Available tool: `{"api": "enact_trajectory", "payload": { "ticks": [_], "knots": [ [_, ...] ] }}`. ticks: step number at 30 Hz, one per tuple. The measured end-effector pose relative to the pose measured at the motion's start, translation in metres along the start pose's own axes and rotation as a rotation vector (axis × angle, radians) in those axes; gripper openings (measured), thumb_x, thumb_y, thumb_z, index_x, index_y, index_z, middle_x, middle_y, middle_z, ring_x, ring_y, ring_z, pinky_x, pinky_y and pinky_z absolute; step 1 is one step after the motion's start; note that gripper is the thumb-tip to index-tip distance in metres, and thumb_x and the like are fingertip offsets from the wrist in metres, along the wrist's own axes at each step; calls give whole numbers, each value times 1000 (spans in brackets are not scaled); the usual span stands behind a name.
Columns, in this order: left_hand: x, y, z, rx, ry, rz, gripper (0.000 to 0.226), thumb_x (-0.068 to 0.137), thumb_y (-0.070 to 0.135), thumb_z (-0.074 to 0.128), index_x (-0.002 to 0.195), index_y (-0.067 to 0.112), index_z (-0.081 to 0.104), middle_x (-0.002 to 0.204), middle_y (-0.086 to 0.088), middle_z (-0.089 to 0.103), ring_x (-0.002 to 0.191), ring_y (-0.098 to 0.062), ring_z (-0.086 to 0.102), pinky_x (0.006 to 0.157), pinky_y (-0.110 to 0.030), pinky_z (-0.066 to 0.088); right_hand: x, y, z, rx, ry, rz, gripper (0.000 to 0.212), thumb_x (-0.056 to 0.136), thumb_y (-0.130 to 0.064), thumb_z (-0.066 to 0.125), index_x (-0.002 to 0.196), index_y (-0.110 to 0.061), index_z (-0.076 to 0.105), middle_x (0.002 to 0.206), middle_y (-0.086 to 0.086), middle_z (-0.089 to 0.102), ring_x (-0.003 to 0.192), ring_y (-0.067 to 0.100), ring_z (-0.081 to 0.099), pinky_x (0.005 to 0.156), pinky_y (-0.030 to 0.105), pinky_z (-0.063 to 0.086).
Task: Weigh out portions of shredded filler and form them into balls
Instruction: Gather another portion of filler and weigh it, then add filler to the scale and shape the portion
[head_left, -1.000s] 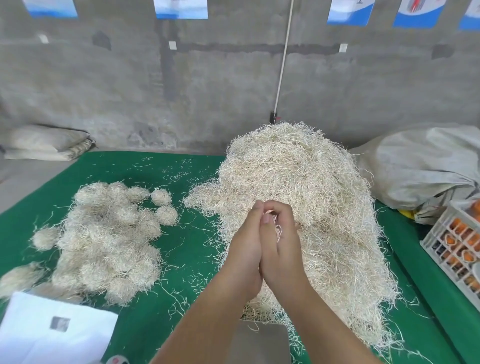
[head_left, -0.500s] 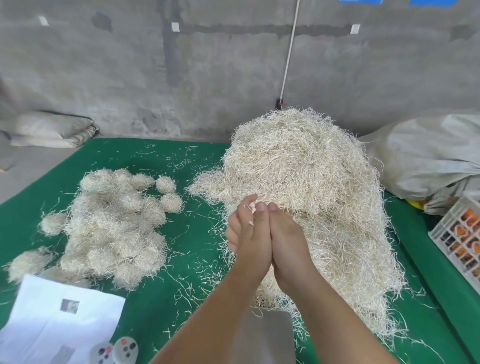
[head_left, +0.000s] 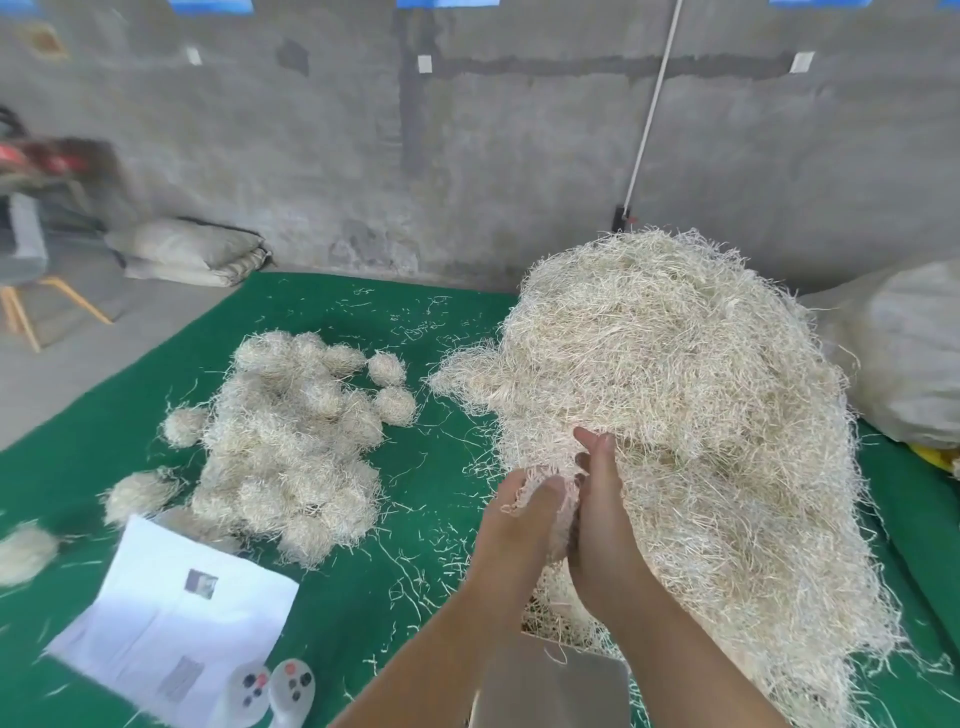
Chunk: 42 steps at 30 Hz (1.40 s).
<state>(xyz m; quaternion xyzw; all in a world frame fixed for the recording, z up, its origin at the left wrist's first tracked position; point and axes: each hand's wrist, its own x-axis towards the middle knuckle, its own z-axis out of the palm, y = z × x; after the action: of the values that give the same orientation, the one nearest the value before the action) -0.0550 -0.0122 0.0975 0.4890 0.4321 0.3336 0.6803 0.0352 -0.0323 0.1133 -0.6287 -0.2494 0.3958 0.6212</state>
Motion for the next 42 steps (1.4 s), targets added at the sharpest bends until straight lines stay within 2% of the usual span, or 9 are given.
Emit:
{"api": "enact_trajectory", "payload": {
  "ticks": [3, 7, 12, 20, 24, 28, 31, 34, 42],
  "knots": [
    [23, 5, -44, 429, -20, 131, 57, 71, 46, 68, 122, 52, 43, 118, 26, 47, 94, -10, 61, 84, -38, 58, 4, 5, 5, -36, -141, 26, 64, 92, -81, 35, 149, -53, 39, 161, -12, 31, 148, 19, 31, 117, 49, 26],
    [74, 23, -129, 1254, 375, 456, 78, 85, 20, 74, 147, 35, 29, 142, 8, 35, 133, -18, 38, 116, -38, 36, 6, 10, 5, -104, -244, 55, 45, 82, -77, 44, 123, -61, 46, 145, -7, 50, 133, 20, 47, 107, 50, 34],
    [123, 87, -211, 1627, 473, 112, 127, 83, 53, 77, 156, 44, -27, 171, -5, -18, 155, -43, -18, 114, -71, -12, 5, 19, 0, -156, -282, 60, 42, 81, -67, 47, 120, -54, 52, 136, -7, 57, 124, 12, 54, 102, 49, 37],
    [131, 22, -168, 1628, 196, 201, 90, 95, 59, 56, 163, 44, -1, 173, -6, -9, 156, -42, -1, 124, -62, 3, 23, 63, -44, -303, -35, 18, 25, 102, -22, 64, 122, -36, 60, 125, -6, 60, 102, 9, 62, 59, 14, 50],
    [116, -53, -91, 1463, -94, 318, 74, 97, 47, 61, 161, 33, 27, 165, -2, 35, 149, -25, 36, 124, -49, 28, 31, 94, -108, -809, 363, -344, 35, 94, -16, 69, 126, -29, 60, 133, -3, 56, 125, 25, 50, 103, 18, 32],
    [87, -101, -21, 1067, -362, 203, 67, 100, 35, 62, 159, 33, 31, 162, 2, 39, 147, -16, 38, 121, -34, 25, 49, 114, -163, -1344, 272, -31, 115, 85, -52, 76, 163, -30, -6, 167, 6, 19, 148, 36, 27, 119, 52, 27],
    [72, -121, 14, 943, -447, 161, 64, 103, 37, 58, 160, 34, 29, 162, 4, 39, 144, -11, 40, 116, -26, 32, 58, 129, -187, -1529, 206, 152, 138, 81, -66, 73, 155, -21, -35, 153, 13, 47, 140, 35, 44, 115, 52, 32],
    [65, -130, 34, 863, -472, 114, 63, 103, 40, 58, 158, 35, 30, 157, 7, 44, 141, -14, 46, 117, -38, 40, 65, 135, -203, -1559, 310, 257, 140, 81, -65, 73, 154, -16, -35, 128, 11, 65, 122, 32, 55, 105, 48, 39],
    [57, -134, 48, 796, -397, 68, 52, 102, 35, 58, 151, 32, 41, 138, 11, 55, 123, -8, 55, 103, -26, 45, 64, 129, -248, -1006, 810, 385, 123, 76, -42, 89, 161, -33, 0, 157, 17, 36, 139, 44, 38, 114, 64, 35]
  ]
}}
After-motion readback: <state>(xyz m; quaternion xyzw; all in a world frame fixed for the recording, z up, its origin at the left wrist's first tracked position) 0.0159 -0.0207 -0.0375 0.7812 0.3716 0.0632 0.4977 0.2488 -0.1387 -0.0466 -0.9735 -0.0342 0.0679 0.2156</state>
